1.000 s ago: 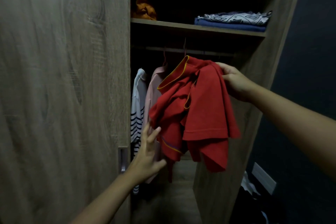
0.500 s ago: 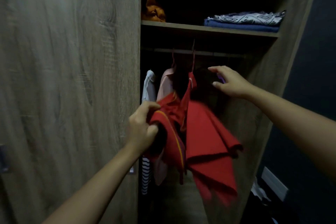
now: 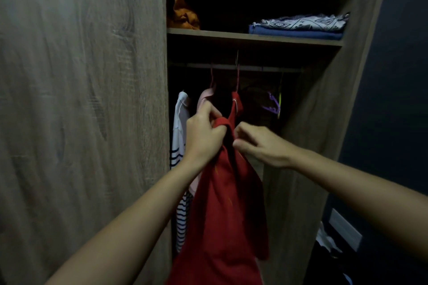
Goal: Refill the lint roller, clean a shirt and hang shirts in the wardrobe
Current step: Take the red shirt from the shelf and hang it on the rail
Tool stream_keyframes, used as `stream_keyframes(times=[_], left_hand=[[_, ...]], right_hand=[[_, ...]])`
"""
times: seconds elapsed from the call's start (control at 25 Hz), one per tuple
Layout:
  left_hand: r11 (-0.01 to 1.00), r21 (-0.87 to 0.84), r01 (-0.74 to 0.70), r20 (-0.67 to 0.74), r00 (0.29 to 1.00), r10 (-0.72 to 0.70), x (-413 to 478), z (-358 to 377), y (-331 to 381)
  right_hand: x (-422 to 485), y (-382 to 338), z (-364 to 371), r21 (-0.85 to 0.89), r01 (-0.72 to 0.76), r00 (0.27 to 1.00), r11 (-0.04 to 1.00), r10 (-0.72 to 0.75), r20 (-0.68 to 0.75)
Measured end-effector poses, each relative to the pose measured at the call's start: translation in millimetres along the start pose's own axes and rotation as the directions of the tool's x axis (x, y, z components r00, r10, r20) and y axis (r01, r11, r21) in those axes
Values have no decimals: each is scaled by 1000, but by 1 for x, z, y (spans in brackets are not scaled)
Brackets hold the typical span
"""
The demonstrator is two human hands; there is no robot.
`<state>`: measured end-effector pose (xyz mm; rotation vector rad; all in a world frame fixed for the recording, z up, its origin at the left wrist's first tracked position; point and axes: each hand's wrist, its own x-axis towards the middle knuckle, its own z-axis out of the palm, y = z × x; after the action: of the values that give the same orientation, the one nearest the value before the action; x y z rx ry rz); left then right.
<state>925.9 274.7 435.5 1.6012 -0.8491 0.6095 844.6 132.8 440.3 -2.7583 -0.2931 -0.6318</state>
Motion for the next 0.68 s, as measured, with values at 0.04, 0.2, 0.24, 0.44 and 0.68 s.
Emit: stream_keyframes(times=[0.04,0.2,0.24,0.44,0.68], left_hand=[[1000,-19,7,-10,1000,-7,7,-3,5],[998,-47,43,-31,999,-44,28,-21,10],[998,-38,51,-27,998,-52,30,-26,11],[999,-3,35,-30,999,-35,31,-48,29],[995,100,28,-30,999,-25,35,-64,35]], right_hand=[[-1,-3,7,20,8,1000,1000,-8,26],[-2,5,26,86,26,998,996,-30,51],[-3,7,29,130,9,999,991,-13,30],[9,-20,43,272,2,986,962,43,-159],[30,-50,41,682,-32,986,731,134,-98]])
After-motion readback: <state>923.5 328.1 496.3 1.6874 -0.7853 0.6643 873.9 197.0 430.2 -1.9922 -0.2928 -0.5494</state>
